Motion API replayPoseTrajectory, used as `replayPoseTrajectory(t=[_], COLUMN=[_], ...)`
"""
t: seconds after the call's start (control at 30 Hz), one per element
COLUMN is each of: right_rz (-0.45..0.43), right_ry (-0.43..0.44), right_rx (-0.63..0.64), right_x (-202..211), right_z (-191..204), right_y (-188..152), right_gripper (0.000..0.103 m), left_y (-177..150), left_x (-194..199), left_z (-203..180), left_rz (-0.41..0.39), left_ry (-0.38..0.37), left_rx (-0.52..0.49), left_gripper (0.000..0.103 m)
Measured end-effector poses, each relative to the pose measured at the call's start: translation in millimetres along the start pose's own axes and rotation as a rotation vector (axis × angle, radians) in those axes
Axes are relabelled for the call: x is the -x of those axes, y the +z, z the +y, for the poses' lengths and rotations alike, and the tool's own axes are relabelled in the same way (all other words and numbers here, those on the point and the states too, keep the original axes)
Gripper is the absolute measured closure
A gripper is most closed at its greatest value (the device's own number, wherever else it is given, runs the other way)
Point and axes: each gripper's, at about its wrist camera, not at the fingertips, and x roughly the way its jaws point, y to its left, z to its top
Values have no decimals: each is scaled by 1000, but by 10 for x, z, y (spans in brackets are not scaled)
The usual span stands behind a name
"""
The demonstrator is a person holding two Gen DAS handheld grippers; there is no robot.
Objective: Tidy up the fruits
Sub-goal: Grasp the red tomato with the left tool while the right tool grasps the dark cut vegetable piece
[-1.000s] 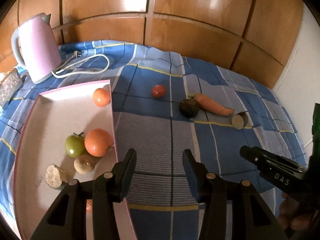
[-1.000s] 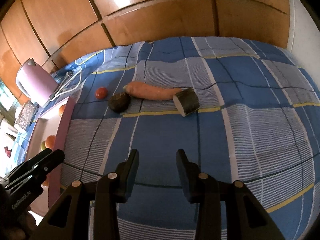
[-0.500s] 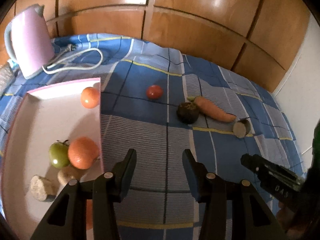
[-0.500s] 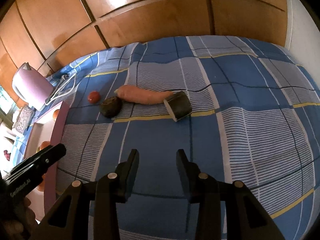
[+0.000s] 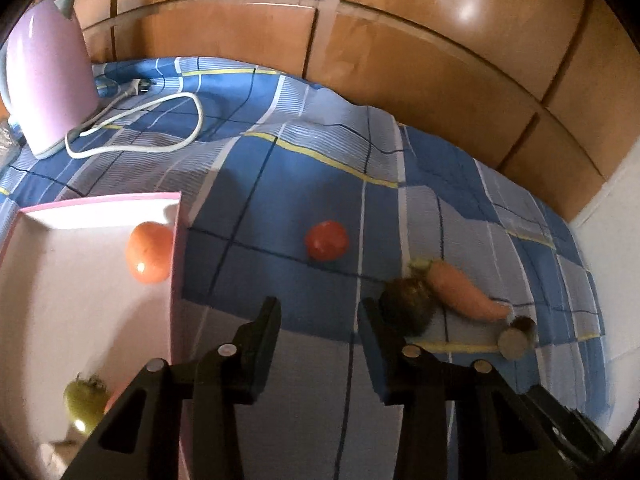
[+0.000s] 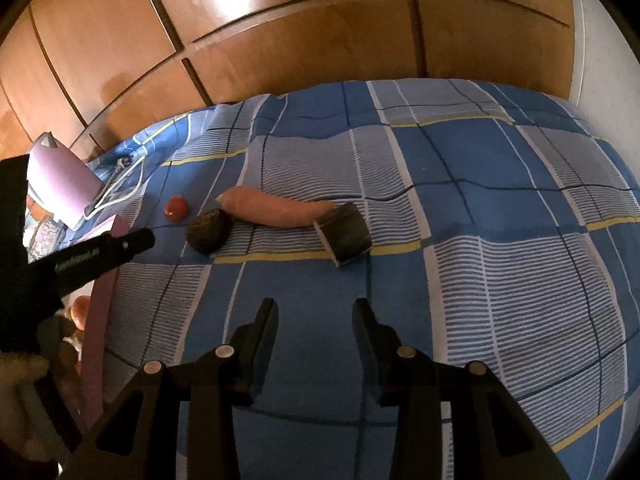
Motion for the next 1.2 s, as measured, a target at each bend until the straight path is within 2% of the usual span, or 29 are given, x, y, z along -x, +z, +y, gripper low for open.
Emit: replayPoseTrajectory(t=[0.37, 0.57, 0.6, 0.63, 1.03, 1.07, 1.1, 1.13, 1.2], right_rz=[-37, -44, -45, -44, -21, -26, -26, -26, -24], right_ry=[-17, 2, -4, -7, -30, -31, -25, -21, -25], right_rx=[19, -13, -15, -16, 12, 21, 22, 24, 37], right_x=[-42, -80, -91, -104, -362, -367, -368, -367, -357], right_z=[-7, -124, -142, -152, -139, -134, -135, -135, -123], right_y=[81, 107, 118, 128, 296, 301, 307, 309, 303], right_gripper=[64, 59, 59, 59, 59, 59, 68, 72, 73], left_y=[217, 316, 327, 332, 192, 175, 155, 137, 75], left_x=[-297, -473, -504, -518, -426, -412, -390, -369, -321], left_z=[-164, -119, -105, -104, -71, -62, -52, -49, -49], left_rz=[5, 19, 23, 27, 3, 7, 12, 14, 21], left_ry=[-4, -1, -6, -11, -3, -4, -7, -3, 1], left_rx=[-109, -95, -91, -89, -102, -95, -86, -84, -85], left_gripper=[62, 60, 63, 74, 74, 74, 74, 74, 74])
